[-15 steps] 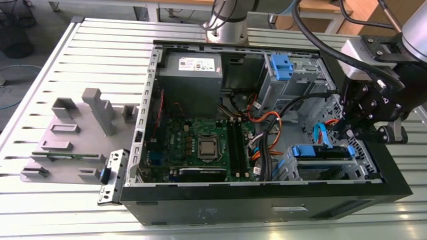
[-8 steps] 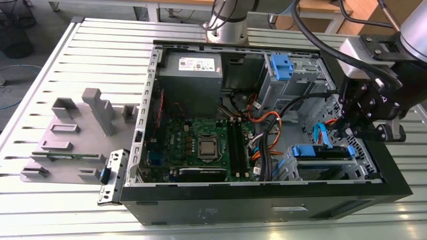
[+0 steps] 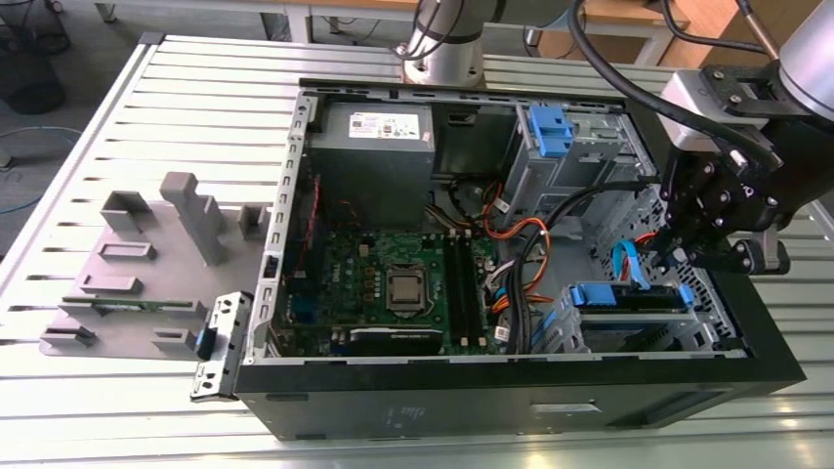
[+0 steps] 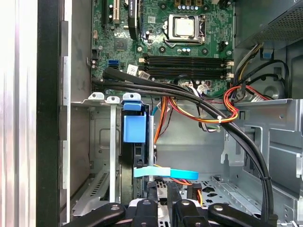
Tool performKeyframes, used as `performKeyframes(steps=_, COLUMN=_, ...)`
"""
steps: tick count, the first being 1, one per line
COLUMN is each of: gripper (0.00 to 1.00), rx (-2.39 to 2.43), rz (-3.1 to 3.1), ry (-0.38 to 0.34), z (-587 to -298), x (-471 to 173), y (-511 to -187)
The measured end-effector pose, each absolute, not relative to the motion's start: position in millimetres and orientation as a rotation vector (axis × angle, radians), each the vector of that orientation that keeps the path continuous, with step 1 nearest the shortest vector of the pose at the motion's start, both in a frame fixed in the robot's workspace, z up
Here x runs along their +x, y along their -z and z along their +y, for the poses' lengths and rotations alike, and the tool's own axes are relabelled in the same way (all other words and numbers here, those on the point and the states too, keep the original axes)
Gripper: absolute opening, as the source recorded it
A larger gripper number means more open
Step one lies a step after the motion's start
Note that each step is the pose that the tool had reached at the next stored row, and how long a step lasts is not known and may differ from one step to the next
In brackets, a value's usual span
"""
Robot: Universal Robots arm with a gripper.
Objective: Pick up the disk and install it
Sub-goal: 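Insert the second disk wire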
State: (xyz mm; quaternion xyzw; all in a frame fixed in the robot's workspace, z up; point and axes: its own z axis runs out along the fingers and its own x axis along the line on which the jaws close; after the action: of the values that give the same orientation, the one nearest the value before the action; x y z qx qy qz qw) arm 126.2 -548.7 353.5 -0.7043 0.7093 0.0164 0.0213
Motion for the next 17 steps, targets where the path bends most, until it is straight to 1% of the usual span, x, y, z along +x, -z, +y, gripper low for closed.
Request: performKeyframes(steps=17, gripper=0.24, rx=-2.183, rz=2.199, ry=-0.051, z=-543.7, x=126.2, y=-352.5)
